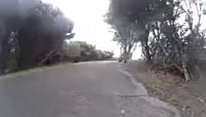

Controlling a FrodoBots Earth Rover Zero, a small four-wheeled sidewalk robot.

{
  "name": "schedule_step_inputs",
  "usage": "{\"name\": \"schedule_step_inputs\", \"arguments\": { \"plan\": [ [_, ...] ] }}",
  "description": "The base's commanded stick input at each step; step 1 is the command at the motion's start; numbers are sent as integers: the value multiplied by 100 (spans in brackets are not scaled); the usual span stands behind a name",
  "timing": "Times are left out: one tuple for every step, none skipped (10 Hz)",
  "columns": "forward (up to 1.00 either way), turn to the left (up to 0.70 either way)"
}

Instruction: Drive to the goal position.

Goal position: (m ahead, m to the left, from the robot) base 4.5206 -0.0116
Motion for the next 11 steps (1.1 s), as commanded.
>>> {"name": "schedule_step_inputs", "arguments": {
  "plan": [
    [85, 0],
    [85, 0],
    [85, 0],
    [85, 0],
    [85, 0],
    [85, 0],
    [85, 0],
    [85, 0],
    [85, 0],
    [85, 0],
    [85, 0]
  ]
}}
